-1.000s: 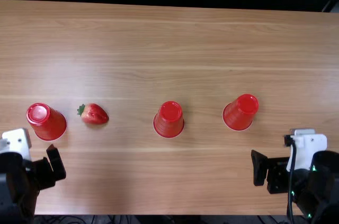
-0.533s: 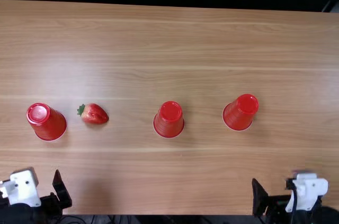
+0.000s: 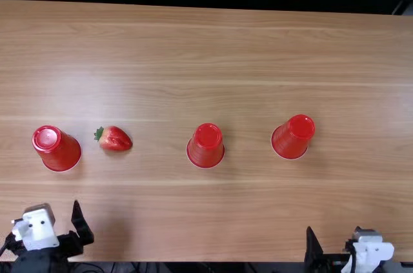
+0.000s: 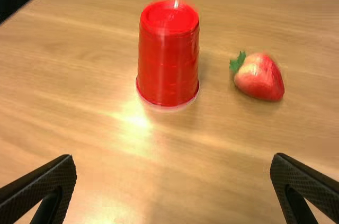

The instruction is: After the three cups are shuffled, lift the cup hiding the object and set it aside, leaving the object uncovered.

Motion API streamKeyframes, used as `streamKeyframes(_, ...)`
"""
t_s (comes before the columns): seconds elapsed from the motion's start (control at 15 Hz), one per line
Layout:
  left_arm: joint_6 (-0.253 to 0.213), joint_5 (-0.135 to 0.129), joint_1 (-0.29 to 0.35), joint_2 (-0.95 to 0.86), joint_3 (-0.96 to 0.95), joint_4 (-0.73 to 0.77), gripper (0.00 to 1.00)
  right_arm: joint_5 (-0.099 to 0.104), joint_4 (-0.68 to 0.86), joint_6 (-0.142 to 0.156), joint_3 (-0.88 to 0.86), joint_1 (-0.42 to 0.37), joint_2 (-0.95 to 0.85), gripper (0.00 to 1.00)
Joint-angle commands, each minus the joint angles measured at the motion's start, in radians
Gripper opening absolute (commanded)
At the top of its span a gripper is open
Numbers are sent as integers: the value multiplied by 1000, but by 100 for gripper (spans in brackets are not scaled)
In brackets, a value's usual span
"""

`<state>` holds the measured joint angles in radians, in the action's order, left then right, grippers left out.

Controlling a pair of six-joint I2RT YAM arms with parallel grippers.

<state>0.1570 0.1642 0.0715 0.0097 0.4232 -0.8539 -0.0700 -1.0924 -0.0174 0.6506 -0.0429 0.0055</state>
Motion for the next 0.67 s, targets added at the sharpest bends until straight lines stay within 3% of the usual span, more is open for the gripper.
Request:
streamKeyframes(0.0, -12, -15, -12, -10, -49, 86, 100, 0, 62, -5, -25, -12, -6, 100)
streamKeyframes(0.07, -12, -21, -12, -10, -83, 208, 100, 0, 178, -21, -49, -12, -6, 100)
streamKeyframes(0.13, -12, -50, -12, -10, -109, 331, 100, 0, 316, -43, -81, -12, -6, 100)
streamKeyframes(0.27, -12, -140, -12, -10, -176, 495, 100, -2, 596, -51, -174, -12, -6, 100)
streamKeyframes(0.33, -12, -168, -12, -10, -212, 539, 100, -5, 742, -49, -226, -12, -6, 100)
streamKeyframes(0.47, -12, -179, -12, -10, -276, 602, 100, -4, 1003, -49, -339, -12, -6, 100)
streamKeyframes(0.6, -13, -179, -12, -10, -331, 650, 100, -2, 1102, -42, -434, -12, -6, 100)
